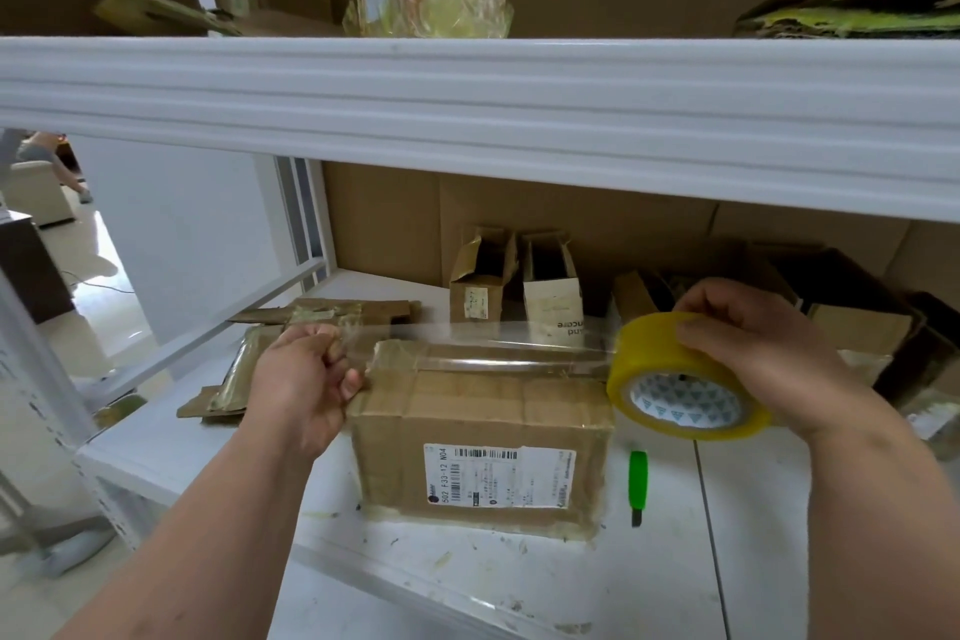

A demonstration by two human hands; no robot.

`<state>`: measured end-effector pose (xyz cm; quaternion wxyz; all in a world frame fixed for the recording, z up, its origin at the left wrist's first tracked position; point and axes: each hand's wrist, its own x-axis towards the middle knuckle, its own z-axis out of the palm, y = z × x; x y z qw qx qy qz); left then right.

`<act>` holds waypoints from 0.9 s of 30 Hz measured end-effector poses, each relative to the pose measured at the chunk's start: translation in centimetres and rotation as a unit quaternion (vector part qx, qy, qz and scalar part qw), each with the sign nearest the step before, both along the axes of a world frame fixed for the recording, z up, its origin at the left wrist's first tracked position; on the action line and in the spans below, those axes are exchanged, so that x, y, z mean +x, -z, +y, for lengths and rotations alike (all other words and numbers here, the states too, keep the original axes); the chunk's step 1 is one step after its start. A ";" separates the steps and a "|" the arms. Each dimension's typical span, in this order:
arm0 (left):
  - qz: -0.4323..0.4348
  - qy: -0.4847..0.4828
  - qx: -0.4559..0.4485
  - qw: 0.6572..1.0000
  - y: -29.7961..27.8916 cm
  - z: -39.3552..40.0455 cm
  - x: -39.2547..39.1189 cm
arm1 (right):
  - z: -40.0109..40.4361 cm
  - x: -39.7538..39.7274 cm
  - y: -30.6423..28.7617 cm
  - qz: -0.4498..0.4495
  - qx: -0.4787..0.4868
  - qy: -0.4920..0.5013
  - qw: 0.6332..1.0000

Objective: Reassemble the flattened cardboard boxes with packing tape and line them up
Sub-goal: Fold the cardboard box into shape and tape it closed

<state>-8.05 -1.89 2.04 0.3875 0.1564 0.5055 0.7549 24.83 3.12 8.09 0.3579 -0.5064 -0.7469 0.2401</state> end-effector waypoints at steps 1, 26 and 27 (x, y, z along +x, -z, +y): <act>0.007 0.002 -0.009 1.000 -0.1 0.0 -0.1 | 0.1 -0.1 0.0 -0.013 -0.001 0.000 1.000; 0.119 0.057 -0.153 0.979 2.0 1.0 -1.3 | 2.0 0.2 2.4 -0.055 -0.070 0.032 0.996; 0.129 0.065 -0.164 0.976 2.3 0.9 -1.5 | 2.0 0.1 2.5 -0.058 -0.074 0.034 0.995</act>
